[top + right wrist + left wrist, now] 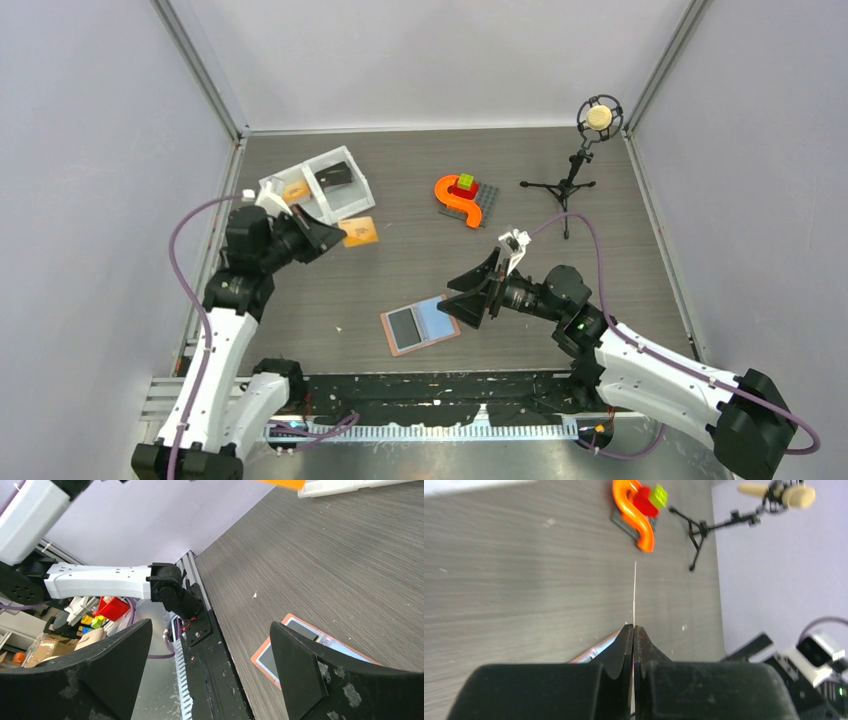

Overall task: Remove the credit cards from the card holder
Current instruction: Place the credit card in the storage box.

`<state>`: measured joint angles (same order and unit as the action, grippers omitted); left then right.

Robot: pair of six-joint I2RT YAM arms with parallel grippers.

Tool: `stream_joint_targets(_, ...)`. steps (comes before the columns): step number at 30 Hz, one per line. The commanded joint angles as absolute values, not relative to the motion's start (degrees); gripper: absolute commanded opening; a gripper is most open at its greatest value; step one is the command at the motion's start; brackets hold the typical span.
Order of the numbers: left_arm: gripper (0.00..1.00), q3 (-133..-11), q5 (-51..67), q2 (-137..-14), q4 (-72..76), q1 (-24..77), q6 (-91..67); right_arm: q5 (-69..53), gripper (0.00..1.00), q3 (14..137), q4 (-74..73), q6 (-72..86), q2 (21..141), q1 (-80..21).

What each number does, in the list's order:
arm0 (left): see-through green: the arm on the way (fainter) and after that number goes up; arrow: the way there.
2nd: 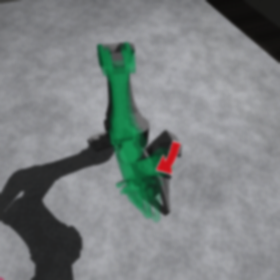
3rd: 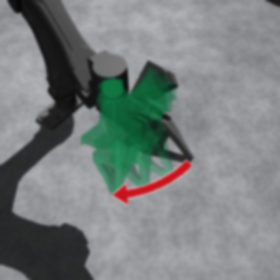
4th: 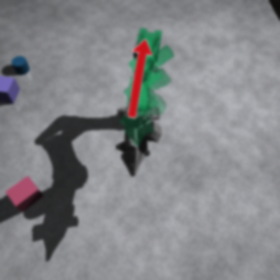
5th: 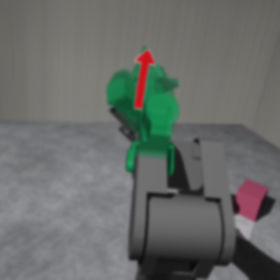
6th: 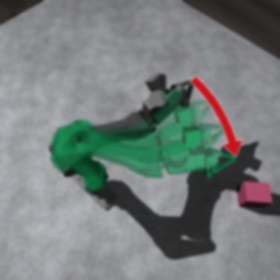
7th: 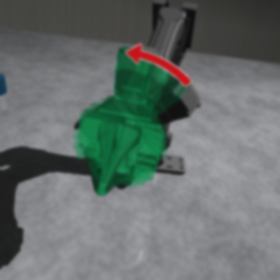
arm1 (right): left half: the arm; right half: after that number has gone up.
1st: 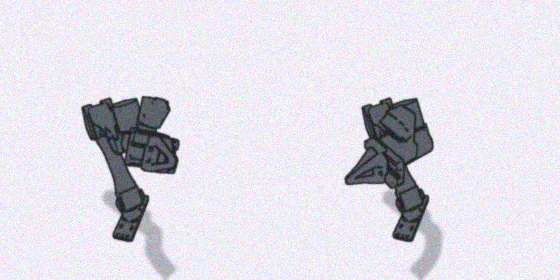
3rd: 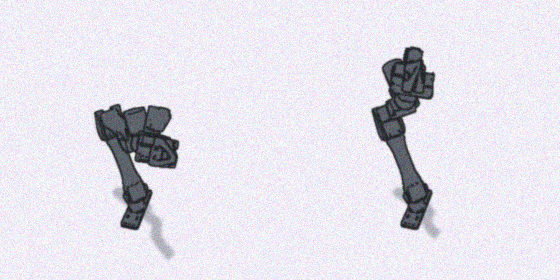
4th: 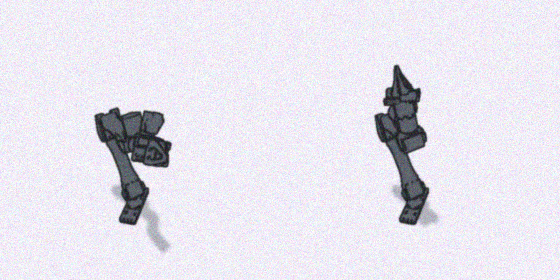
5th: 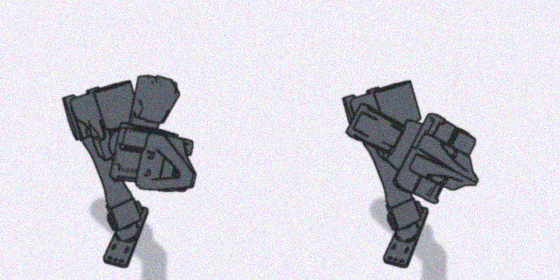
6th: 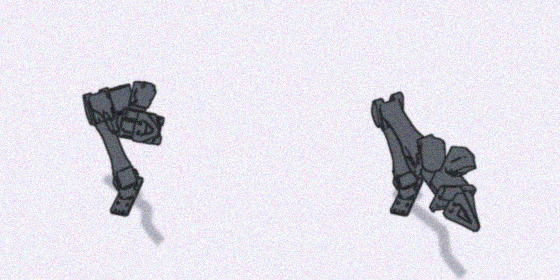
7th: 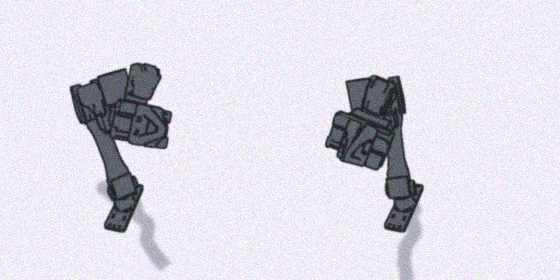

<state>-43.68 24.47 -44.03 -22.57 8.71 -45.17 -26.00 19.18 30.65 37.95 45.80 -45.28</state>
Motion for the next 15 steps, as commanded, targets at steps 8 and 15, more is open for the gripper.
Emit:
stream_joint_targets(8, 0.0, -61.81, 20.78, -62.32, -30.04, -10.72, -34.24, -25.95, 0.95, 20.11, 29.76, 34.8, 44.84, -45.44)
stream_joint_targets(15, 0.0, -70.81, 14.08, -77.77, -29.26, -15.13, -31.88, -26.86, 0.95, 22.99, 27.13, 32.82, 45.97, -45.44)
